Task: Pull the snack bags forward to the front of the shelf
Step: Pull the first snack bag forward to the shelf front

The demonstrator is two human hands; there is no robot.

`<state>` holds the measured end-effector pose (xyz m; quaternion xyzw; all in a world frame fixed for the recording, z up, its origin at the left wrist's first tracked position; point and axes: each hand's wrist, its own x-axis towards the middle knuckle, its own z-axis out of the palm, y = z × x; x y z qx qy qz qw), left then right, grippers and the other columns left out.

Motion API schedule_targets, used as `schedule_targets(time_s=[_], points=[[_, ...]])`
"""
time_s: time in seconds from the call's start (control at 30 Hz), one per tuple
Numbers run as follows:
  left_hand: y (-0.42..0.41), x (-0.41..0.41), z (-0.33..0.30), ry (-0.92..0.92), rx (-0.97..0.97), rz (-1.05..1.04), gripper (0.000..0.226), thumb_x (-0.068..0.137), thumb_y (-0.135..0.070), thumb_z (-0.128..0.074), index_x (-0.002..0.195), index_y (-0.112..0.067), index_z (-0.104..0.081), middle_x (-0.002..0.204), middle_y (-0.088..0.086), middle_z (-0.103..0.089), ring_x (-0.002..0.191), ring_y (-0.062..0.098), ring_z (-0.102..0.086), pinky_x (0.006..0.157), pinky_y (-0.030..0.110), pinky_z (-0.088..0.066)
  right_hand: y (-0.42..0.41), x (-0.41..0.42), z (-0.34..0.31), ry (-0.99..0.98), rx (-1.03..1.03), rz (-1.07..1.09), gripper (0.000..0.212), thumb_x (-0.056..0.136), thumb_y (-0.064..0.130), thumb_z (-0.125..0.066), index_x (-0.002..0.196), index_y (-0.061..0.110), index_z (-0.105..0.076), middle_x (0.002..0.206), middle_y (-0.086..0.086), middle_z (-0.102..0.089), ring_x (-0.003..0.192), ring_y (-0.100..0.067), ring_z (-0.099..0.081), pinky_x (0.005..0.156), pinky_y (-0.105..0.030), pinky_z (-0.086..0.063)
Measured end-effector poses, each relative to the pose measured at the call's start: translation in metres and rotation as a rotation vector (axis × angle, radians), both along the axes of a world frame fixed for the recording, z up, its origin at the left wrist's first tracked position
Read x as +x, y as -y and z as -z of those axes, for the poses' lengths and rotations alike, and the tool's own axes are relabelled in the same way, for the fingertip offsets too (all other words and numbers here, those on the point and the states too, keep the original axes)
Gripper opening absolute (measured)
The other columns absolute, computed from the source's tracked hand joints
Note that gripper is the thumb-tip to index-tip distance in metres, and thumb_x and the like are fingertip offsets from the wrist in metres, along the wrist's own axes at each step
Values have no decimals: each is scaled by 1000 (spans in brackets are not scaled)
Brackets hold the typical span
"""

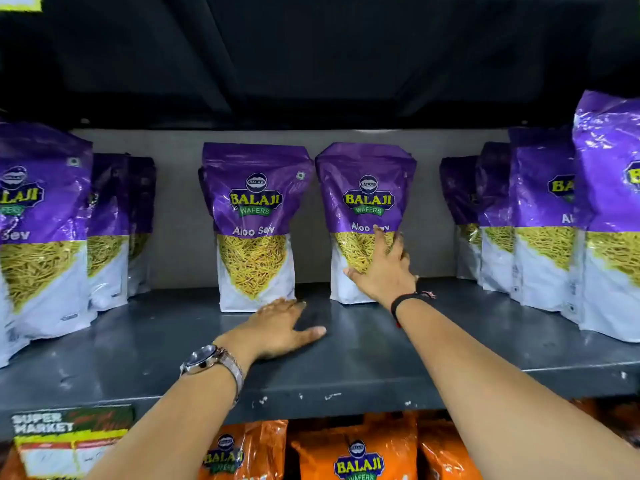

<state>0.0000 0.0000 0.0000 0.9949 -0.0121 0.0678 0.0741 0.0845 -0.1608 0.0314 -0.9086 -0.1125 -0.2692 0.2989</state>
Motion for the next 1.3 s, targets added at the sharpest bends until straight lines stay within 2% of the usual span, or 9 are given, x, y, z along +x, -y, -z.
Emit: schedule_targets(time_s=[0.2,0.37,0.57,0.77,1.3], points=[[6,2,11,-73,-12,-18,65,92,-54,-25,146,-19,-18,159,3,-8,146,20,-5,118,35,-6,-20,18,-1,-52,52,-3,102,76,48,-71,148,25,-2,154,-24,15,141,-46,-3,107,-63,-28],[5,1,10,-67,-13,-8,65,92,-54,-25,146,-18,-17,159,3,-9,145,19,-8,118,32,-7,-19,27,1,-43,76,11,95,79,38,-71,148,25,-7,153,-28,11,140,-49,-1,107,-63,-26],[6,-1,9,-77,-12,-2,65,92,-53,-25,146,-19,-17,158,3,-10,145,19,-8,119,32,-7,-18,31,2,-2,120,24,85,81,31,-70,146,22,-15,149,-28,-10,134,-51,-18,102,-55,-37],[7,-3,8,-87,-26,-5,64,92,-53,-26,146,-20,-18,158,3,-10,145,20,-8,118,32,-6,-16,27,3,27,140,29,82,79,29,-71,144,22,-21,144,-27,-20,127,-51,-29,101,-50,-38],[7,-5,7,-84,-89,-26,65,90,-55,-30,145,-21,-23,158,1,-13,145,18,-12,118,34,-10,6,-15,3,55,119,39,83,76,31,-74,142,25,-24,140,-21,-24,123,-45,-34,89,-45,-46]])
